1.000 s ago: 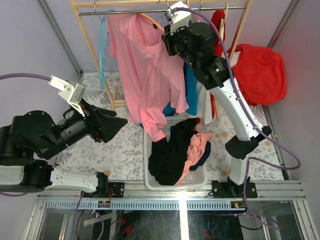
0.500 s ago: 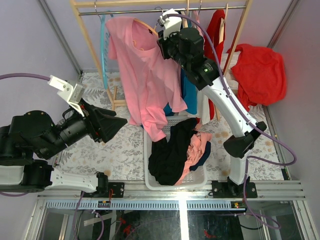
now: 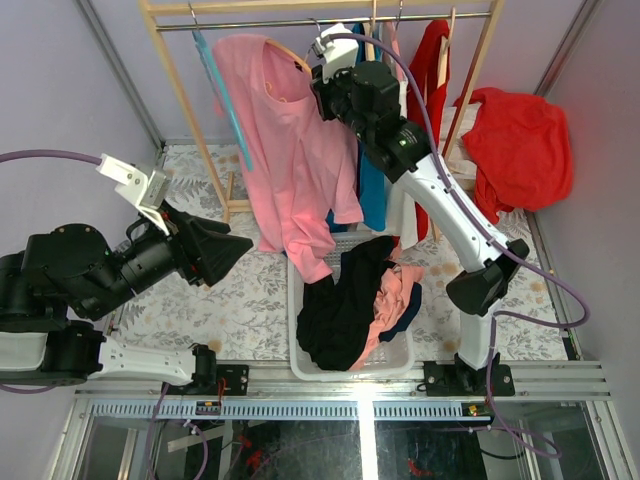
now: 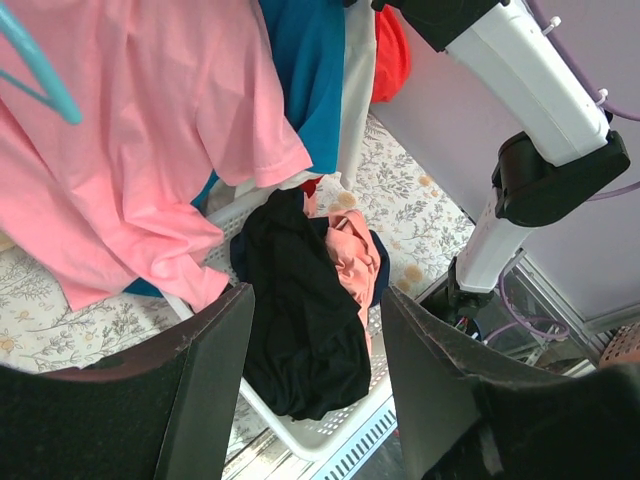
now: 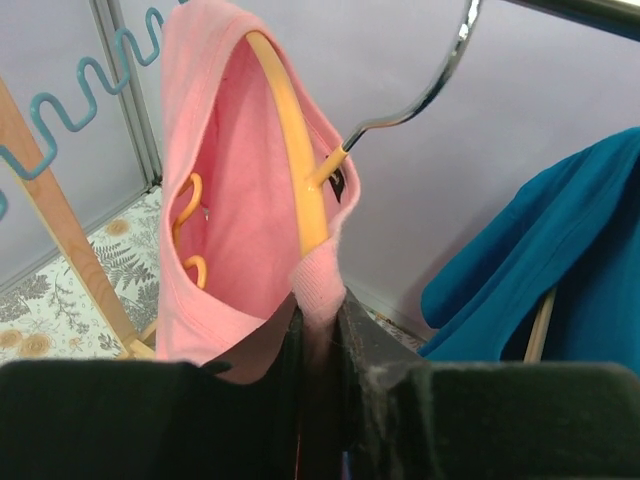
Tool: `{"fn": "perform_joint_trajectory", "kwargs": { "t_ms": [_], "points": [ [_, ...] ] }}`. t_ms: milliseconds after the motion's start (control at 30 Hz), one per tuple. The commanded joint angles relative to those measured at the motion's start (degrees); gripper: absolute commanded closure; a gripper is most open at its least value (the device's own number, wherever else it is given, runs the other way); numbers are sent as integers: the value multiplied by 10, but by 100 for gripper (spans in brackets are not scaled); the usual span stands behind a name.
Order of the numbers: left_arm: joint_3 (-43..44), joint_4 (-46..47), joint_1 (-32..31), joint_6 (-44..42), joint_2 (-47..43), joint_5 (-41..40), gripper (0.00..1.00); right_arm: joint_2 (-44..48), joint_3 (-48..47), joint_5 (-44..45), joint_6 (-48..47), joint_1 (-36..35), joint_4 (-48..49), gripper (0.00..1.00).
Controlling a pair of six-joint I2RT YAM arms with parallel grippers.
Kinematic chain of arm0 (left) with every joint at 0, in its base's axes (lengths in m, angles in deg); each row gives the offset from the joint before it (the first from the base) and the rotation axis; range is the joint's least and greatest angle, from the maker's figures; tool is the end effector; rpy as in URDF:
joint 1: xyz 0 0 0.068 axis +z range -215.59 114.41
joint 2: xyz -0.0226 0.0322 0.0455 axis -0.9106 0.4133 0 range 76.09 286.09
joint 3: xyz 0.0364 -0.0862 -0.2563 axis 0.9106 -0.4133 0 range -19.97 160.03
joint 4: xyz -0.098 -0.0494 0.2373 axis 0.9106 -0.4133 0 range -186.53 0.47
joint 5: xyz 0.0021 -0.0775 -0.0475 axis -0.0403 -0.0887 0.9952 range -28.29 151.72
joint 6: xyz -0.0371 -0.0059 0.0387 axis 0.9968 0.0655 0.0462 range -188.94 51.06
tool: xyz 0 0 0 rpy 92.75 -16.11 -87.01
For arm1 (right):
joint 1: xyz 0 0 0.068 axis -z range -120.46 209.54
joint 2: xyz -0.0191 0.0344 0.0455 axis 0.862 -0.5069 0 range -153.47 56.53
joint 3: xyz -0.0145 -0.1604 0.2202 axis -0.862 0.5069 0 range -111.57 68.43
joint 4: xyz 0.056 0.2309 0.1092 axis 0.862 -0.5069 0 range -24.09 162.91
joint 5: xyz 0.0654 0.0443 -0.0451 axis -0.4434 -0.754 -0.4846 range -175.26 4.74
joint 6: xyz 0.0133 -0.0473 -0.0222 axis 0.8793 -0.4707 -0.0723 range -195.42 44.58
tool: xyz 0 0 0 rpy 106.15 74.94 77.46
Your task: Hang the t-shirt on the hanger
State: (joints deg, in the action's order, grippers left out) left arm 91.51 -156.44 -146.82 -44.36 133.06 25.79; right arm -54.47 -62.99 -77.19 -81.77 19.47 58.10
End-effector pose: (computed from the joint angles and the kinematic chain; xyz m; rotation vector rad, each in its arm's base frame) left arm 0.0313 -0.0658 0.5470 0.4296 1.7608 -0.7819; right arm 0.3338 0.2742 0.5123 -0.4776 1.4061 0.3737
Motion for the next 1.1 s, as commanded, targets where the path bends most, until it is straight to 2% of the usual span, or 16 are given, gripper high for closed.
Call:
{"fn": "perform_joint_trajectory", "kwargs": {
  "t_ms": [0, 167, 233, 300, 600, 1067],
  "points": [
    [-5, 8, 3, -1, -4, -13, 46, 36, 6, 2, 20, -1, -1, 72],
    [-19, 13, 3, 3, -11, -14, 46, 60, -4, -8, 32, -1, -37, 61],
    [-24, 14, 2, 5, -15, -13, 46, 81, 10, -17, 40, -1, -43, 51],
    [-24, 14, 3, 6, -16, -13, 46, 103, 24, -30, 45, -1, -47, 46],
    [-30, 16, 2, 9, -18, -12, 46, 198, 106, -42, 50, -1, -76, 44],
    [-95, 32, 2, 27, -36, -40, 46, 386, 382, -138, 129, -1, -36, 45]
  ]
}}
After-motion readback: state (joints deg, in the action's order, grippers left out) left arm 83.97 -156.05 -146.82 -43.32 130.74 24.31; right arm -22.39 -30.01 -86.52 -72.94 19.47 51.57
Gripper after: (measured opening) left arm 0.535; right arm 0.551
